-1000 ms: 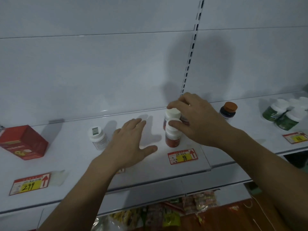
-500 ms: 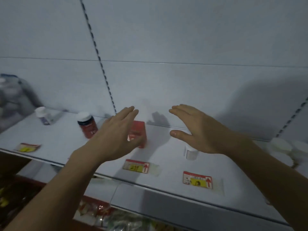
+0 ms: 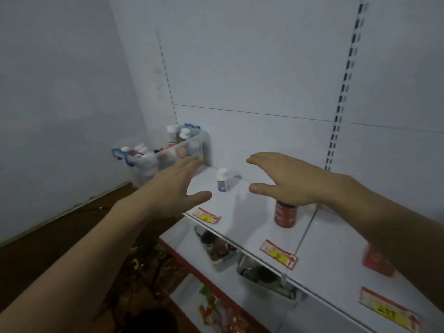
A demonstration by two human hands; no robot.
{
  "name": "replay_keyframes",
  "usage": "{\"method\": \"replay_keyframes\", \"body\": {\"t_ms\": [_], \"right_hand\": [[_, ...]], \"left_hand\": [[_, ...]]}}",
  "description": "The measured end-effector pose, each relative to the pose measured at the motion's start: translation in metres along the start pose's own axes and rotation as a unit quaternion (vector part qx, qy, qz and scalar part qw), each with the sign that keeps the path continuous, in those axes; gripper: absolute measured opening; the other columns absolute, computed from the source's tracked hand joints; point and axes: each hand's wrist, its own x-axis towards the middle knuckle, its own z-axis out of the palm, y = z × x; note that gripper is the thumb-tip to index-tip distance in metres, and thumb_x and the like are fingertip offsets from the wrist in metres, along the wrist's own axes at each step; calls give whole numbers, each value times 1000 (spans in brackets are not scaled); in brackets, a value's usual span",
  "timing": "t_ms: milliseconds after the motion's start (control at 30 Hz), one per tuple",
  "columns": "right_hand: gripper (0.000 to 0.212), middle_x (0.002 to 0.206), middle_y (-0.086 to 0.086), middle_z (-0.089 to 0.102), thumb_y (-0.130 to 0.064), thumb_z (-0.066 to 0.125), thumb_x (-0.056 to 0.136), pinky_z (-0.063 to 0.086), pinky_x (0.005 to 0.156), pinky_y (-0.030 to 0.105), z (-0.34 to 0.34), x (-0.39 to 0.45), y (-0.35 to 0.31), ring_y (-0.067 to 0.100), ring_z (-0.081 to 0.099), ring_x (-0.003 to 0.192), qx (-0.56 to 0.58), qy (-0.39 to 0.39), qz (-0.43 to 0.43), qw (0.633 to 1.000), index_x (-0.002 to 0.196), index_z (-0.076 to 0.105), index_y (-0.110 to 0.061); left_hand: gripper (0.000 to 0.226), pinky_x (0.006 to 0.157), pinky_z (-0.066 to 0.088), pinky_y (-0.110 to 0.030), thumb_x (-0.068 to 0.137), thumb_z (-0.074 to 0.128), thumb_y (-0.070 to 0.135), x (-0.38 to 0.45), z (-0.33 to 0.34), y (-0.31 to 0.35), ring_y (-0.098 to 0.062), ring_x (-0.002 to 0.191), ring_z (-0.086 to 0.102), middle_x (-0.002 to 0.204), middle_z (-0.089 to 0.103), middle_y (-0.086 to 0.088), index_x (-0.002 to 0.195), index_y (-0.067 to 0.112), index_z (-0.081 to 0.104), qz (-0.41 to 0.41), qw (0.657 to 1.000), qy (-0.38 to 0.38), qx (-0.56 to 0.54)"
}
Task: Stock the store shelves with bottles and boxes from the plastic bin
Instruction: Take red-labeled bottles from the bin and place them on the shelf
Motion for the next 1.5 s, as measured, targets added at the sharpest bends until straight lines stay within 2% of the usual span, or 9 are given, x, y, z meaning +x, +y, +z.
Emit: {"method": "replay_keyframes", "body": {"t_ms": [433,600,733,867,967,1100,1233,1367,1500], "right_hand": [[41,126,-4,62,-55,51,96,50,94,39,21,296,-78,18,59,106,-24,-47,-84,995,128,55,-28],[49,137,-4,58,-55,47,99,46,96,37,55,414,-92,21,58,117,-3,-46,-93,995,141,48,-31],[55,152,-5,46,-50,52,100,40,110,38,74,496,-110,18,50,131,30,-97,-140,985,149,40,-30],[39,123,-12,62,-41,65,94,48,97,32,100,548,-122,8,59,109,97,-167,-195,962,132,57,-35],[30,115,-19,60,-42,62,95,45,88,23,131,560,-111,3,57,105,138,-157,-208,956,125,61,-35],[28,116,-13,64,-41,62,96,48,83,24,140,567,-86,4,60,101,243,-76,-157,954,123,63,-31],[22,109,-13,66,-35,62,97,53,86,28,136,568,-79,3,62,98,340,23,-106,934,118,66,-28],[23,101,-2,66,-33,66,95,58,76,33,129,568,-81,15,67,88,411,60,-93,905,117,64,-27],[24,96,10,71,-21,63,98,62,70,36,120,560,-83,24,72,84,517,31,-97,850,121,59,-16]], "left_hand": [[81,123,21,-45,95,54,57,13,-22,-213,-18,152,21,167,15,5,159,26,16,-149,988,-18,34],[62,120,29,-41,98,51,52,66,-13,-281,-17,146,31,162,27,6,153,30,30,-141,990,32,1],[37,102,45,-27,103,42,42,99,5,-326,-10,120,52,140,52,7,137,30,51,-129,990,39,-36],[20,66,39,-13,104,43,34,127,10,-360,-2,81,55,94,61,13,103,31,64,-126,984,100,-75],[22,57,42,-15,101,49,30,158,11,-380,-5,67,57,75,63,10,81,32,60,-136,972,151,-114],[10,64,55,-17,97,58,23,204,24,-383,-3,78,65,96,65,13,98,31,63,-167,922,231,-262],[33,63,50,-13,98,60,31,224,34,-384,-2,95,60,117,57,12,129,28,52,-227,860,276,-363],[70,83,54,-25,87,61,59,221,43,-387,-5,109,58,131,51,14,147,33,33,-208,897,222,-319],[83,73,52,-17,81,71,54,223,42,-385,-2,92,61,120,53,14,150,32,29,-183,929,172,-273]]}}
